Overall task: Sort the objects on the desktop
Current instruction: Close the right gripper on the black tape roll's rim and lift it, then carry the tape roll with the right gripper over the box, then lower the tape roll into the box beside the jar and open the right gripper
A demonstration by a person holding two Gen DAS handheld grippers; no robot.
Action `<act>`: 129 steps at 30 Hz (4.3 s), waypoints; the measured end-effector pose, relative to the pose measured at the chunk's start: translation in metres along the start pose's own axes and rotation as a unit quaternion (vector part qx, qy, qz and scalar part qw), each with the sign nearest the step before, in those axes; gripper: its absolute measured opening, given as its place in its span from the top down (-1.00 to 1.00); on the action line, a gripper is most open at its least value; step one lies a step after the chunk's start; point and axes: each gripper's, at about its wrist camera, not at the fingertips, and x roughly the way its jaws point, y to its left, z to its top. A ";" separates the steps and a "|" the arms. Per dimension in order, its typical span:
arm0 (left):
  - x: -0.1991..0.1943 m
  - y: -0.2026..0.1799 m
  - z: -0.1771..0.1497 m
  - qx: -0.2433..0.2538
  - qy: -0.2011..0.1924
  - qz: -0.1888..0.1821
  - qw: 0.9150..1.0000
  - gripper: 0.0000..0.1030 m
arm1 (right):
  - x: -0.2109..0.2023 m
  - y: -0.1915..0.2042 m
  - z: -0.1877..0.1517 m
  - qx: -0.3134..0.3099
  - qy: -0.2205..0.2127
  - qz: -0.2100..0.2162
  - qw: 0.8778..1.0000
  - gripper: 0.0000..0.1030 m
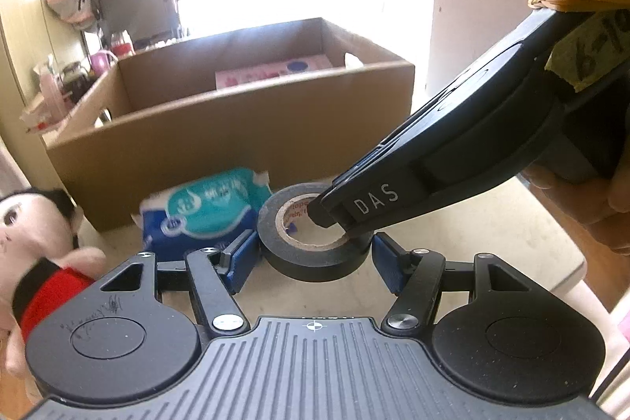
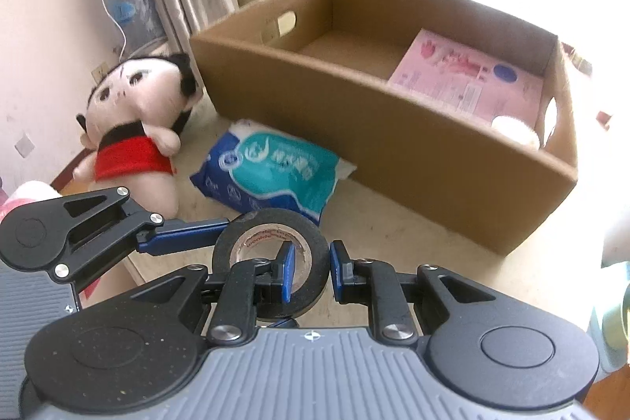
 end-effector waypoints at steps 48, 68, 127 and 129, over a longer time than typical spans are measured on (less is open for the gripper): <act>0.168 0.081 0.149 -0.029 0.108 -0.123 0.986 -0.23 | 0.095 -0.151 0.150 0.102 0.149 -0.001 0.984 0.59; 0.206 0.069 0.151 -0.048 0.206 -0.208 0.955 -0.28 | 0.132 -0.151 0.139 0.022 0.295 -0.023 0.955 0.64; 0.037 0.138 0.070 -0.136 0.012 -0.051 0.989 -0.54 | 0.185 -0.148 0.158 0.106 0.269 0.022 0.957 0.63; 0.032 0.137 0.061 -0.144 0.016 -0.054 0.988 -0.54 | 0.181 -0.148 0.154 0.103 0.275 0.019 0.956 0.63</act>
